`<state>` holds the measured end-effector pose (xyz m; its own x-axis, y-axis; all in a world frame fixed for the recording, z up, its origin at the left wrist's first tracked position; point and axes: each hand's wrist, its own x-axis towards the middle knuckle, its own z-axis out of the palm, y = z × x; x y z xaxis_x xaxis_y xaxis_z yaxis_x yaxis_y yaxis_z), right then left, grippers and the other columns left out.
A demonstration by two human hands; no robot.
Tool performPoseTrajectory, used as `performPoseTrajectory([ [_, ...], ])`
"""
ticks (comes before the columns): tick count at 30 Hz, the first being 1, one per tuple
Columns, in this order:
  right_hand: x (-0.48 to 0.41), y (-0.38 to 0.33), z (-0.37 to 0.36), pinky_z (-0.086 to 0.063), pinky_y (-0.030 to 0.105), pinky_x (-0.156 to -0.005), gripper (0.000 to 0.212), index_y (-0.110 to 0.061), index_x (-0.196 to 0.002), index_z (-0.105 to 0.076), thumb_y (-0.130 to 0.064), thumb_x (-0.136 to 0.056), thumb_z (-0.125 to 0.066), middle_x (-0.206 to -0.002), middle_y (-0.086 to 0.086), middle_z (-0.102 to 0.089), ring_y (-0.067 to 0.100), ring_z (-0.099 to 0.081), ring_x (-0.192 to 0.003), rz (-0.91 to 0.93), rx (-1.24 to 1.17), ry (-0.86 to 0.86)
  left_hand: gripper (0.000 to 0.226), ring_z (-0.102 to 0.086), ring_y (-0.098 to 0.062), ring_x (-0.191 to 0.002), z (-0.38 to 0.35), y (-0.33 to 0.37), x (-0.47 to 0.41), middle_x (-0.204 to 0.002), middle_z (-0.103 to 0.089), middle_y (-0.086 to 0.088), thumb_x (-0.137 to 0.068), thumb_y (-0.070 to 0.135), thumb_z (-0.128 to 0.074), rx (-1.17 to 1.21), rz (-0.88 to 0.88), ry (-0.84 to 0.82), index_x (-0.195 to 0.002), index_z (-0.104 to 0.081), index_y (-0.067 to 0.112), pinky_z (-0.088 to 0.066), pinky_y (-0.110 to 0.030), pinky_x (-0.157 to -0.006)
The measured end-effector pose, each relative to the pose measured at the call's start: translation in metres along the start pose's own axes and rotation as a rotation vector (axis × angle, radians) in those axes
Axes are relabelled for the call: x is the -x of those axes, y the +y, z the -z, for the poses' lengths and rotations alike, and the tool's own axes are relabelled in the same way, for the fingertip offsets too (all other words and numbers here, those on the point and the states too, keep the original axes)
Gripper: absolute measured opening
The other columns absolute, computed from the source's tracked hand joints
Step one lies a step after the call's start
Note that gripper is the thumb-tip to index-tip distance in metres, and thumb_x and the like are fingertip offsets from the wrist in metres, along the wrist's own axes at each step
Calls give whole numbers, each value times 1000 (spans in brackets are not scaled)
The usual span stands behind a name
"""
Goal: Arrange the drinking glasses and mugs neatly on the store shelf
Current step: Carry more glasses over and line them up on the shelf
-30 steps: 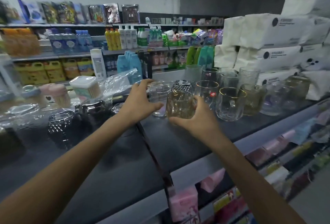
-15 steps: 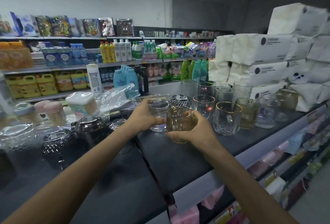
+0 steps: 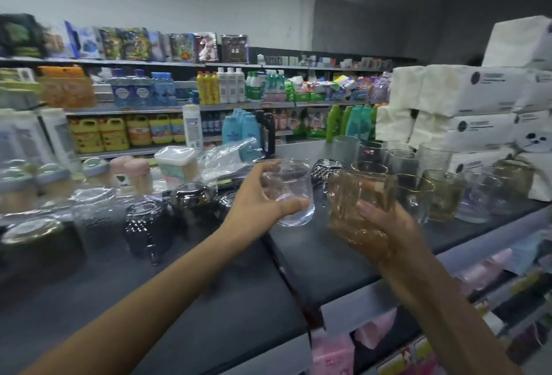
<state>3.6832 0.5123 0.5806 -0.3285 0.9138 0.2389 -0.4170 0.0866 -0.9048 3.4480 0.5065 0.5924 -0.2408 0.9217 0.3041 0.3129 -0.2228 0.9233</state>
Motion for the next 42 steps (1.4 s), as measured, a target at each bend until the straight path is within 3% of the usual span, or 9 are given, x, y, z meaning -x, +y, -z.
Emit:
performPoseTrajectory([
  [5, 17, 7, -26, -62, 48, -83, 95, 1, -131, -59, -33, -51, -98, -128, 38, -59, 57, -60, -117, -35, -80, -128, 70, -75, -15, -100, 29, 15, 77, -114, -76, 0, -67, 22, -98, 58, 66, 83, -125, -63, 35, -61, -36, -91],
  [10, 24, 26, -56, -62, 38, -66, 48, -23, -100, -78, -37, -56, -90, -102, 19, -75, 37, -75, -90, -59, -190, -322, 68, -71, -10, -109, 52, 14, 147, -118, -74, 12, -67, 21, -97, -7, 137, 277, -125, -65, 37, -56, -33, -94],
  [16, 46, 61, -98, -60, 39, -71, 97, -2, -139, -50, -41, -61, -93, -124, 22, -69, 44, -68, -108, -181, -315, -463, 74, -68, -13, -115, 83, 9, 221, -121, -74, 12, -61, 34, -95, -174, 182, 498, -127, -62, 39, -54, -41, -101],
  [21, 68, 84, -145, -58, 31, -79, 83, -7, -140, -54, -44, -73, -84, -134, 20, -64, 41, -64, -115, -297, -344, -568, 79, -68, -12, -117, 127, 13, 269, -120, -74, 10, -57, 42, -95, -224, 203, 636, -128, -61, 39, -53, -49, -103],
  [25, 89, 96, -197, -47, 36, -72, 56, -7, -133, -60, -36, -87, -68, -122, 19, -66, 38, -62, -98, -314, -374, -610, 81, -68, -12, -117, 175, 13, 304, -121, -73, 10, -60, 41, -96, -239, 226, 726, -131, -58, 41, -53, -47, -105],
  [30, 124, 119, -277, -43, 36, -67, 89, -5, -134, -59, -58, -67, -85, -124, 24, -67, 34, -62, -88, -331, -346, -634, 71, -72, -10, -110, 254, 2, 349, -116, -76, 10, -71, 29, -95, -239, 238, 766, -129, -58, 44, -53, -47, -105],
  [34, 151, 145, -346, -44, 33, -61, 95, -5, -135, -58, -60, -63, -87, -122, 21, -67, 30, -59, -91, -322, -353, -581, 71, -72, -11, -110, 329, -16, 374, -115, -76, 3, -67, 35, -97, -220, 238, 749, -127, -60, 44, -57, -40, -99],
  [38, 169, 166, -396, -44, 33, -60, 68, -13, -123, -67, -51, -70, -85, -113, 14, -71, 22, -64, -86, -290, -305, -507, 67, -70, -9, -106, 390, -31, 377, -112, -75, 1, -67, 25, -97, -214, 243, 716, -124, -62, 32, -55, -17, -86],
  [42, 175, 177, -415, -43, 33, -62, 36, -12, -120, -67, -35, -93, -60, -107, 12, -70, 20, -62, -84, -237, -271, -403, 65, -71, -11, -105, 426, -46, 357, -114, -73, -2, -67, 20, -97, -174, 240, 661, -122, -61, 21, -57, -17, -86],
])
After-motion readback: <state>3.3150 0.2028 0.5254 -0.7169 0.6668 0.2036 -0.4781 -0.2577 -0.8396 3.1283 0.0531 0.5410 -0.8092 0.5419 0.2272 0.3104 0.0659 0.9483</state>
